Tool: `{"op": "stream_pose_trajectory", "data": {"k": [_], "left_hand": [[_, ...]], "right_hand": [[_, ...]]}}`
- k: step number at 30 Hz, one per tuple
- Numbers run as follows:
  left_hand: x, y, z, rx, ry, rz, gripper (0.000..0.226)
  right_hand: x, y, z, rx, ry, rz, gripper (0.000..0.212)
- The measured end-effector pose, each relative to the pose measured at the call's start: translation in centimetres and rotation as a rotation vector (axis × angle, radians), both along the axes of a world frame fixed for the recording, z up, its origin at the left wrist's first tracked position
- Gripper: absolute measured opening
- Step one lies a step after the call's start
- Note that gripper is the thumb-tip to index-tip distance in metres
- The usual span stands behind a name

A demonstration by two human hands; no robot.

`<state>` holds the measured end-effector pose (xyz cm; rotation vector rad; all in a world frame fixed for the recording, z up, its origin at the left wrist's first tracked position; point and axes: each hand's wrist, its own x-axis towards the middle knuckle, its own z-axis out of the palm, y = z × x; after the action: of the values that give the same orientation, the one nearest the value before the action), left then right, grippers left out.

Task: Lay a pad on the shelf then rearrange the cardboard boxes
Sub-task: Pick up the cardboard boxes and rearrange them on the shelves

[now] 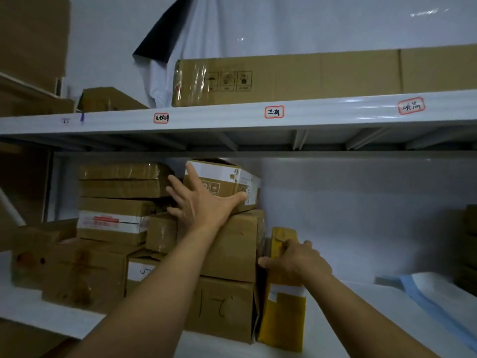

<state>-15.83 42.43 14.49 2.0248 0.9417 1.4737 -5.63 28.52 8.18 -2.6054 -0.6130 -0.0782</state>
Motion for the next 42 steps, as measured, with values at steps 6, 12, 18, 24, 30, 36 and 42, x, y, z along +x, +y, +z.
{"op": "stream_pose_trajectory", "data": {"k": [6,12,18,24,30,36,42], "left_hand": [[1.8,0.9,0.7,0.037,0.125,0.05,0.138],[1.7,1.5,1.5,0.082,0.193,0.108,0.132],[1.3,-0.2,1.8,0.148,0.1,-0.002,0.13],[0.8,-5.2,1.1,0.306,0.048,-0.062,0.129],[1.1,-13.1,-2.2,0.383,0.034,-0.134,0.131],[0.8,-21.1,-6.8,0.237,0.01,-0.239,0.132],[-0.3,-27.3,-13.1,0.017,-0.133,-0.333,0.131]], "right_hand": [[0.0,0.2,-0.2,-0.042,-0.034,-0.045,0.088],[0.1,-0.2,-0.4,-0.047,0.011,-0.087,0.092],[1.2,-2.7,-1.2,0.131,0.022,-0.134,0.073],[2.6,-8.7,-3.3,0.537,0.215,-0.145,0.058],[2.3,-16.3,-5.8,0.763,0.3,-0.114,0.042],[0.4,-24.9,-7.4,0.916,0.403,-0.074,0.025],[-0.7,-32.5,-10.7,1.055,0.634,-0.092,0.016]]}}
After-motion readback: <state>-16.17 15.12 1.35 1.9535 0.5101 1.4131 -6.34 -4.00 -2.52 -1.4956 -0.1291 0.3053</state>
